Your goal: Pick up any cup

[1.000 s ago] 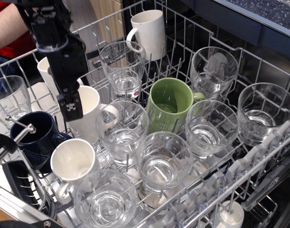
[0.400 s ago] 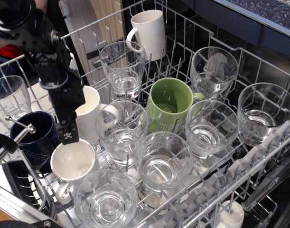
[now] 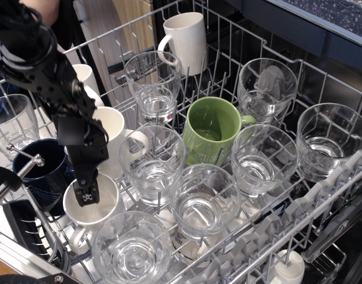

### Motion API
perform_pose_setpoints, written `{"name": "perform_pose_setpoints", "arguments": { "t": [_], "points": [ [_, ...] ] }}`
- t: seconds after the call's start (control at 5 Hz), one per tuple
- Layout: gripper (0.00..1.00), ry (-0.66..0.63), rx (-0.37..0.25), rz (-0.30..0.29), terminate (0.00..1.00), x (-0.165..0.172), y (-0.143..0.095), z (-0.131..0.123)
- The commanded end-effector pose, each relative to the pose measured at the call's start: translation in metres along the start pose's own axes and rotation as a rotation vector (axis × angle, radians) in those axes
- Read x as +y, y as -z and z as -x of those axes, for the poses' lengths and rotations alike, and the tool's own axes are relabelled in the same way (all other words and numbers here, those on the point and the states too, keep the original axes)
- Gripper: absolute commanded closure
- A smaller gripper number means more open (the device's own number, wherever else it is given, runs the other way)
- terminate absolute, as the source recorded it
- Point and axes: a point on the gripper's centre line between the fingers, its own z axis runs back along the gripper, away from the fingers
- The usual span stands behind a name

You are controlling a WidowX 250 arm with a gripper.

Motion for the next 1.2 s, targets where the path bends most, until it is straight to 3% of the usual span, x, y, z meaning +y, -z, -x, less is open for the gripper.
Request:
{"name": "perform_pose_setpoints", "arguments": {
  "t": [0.0,0.2,0.6,1.0],
  "points": [
    [0.0,-0.029,-0.021,-0.054,0.0,0.014,0.008,-0.007],
    [1.0,-0.032,-0.023,-0.046,0.0,0.017,0.007,-0.009],
    [1.0,-0.02,-0.048,-0.02,0.0,0.017,-0.004,-0.005],
    [1.0,-0.027,-0.098,0.037,0.0,0.02,-0.046,-0.01]
  ]
}}
